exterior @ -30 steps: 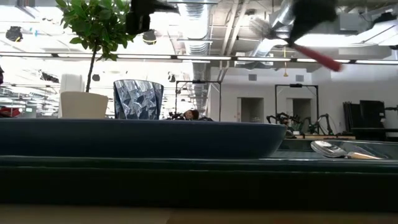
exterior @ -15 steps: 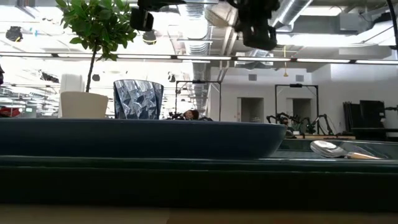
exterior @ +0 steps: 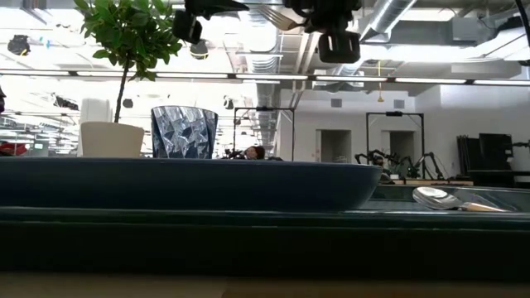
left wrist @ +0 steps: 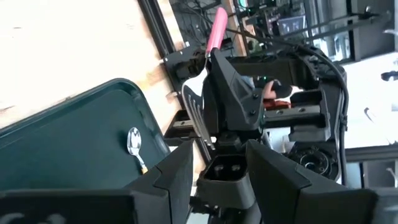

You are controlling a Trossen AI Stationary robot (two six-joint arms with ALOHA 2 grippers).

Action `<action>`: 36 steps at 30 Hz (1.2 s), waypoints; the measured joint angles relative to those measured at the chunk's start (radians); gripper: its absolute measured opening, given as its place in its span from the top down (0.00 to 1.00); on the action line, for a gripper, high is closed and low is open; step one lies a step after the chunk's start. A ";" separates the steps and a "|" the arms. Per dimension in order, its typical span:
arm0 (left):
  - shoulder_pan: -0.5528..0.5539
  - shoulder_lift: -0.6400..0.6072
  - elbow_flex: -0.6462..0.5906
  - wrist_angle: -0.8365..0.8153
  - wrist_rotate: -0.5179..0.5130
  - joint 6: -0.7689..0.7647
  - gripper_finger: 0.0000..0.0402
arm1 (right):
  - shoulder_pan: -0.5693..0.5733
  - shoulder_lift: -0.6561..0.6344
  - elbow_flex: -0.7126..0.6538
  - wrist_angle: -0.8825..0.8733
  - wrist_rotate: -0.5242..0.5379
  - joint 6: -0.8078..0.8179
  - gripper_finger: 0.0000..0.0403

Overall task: Pick and place plate/cup/fork/spoon on tray
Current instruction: Put the pink fork on the black serving tray to the left of the brown spoon

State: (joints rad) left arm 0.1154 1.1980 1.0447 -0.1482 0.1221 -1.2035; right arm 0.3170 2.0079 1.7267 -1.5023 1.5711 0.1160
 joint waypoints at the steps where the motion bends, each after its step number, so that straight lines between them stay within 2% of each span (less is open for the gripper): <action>1: 0.000 0.000 0.000 0.000 -0.005 -0.011 0.66 | -0.002 0.000 0.000 0.003 0.000 -0.017 0.97; 5: 0.009 0.013 0.000 0.004 -0.011 -0.029 0.66 | -0.013 0.000 0.000 0.017 0.000 -0.071 0.96; 19: 0.051 0.066 -0.001 -0.011 0.001 -0.050 0.66 | -0.026 0.000 0.000 0.052 -0.001 -0.067 0.95; 23: 0.068 0.076 0.000 0.034 -0.012 -0.051 0.66 | -0.025 0.000 0.000 0.052 0.000 -0.070 0.95; 27: 0.079 0.091 0.001 0.105 0.009 -0.051 0.66 | -0.026 0.000 0.000 0.052 0.000 -0.072 0.95; 36: 0.074 0.130 0.000 0.110 0.070 -0.080 0.66 | -0.037 0.000 0.000 0.053 0.000 -0.071 0.95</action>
State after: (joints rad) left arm 0.1890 1.3277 1.0443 -0.0378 0.1924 -1.2836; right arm 0.2803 2.0083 1.7267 -1.4495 1.5711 0.0447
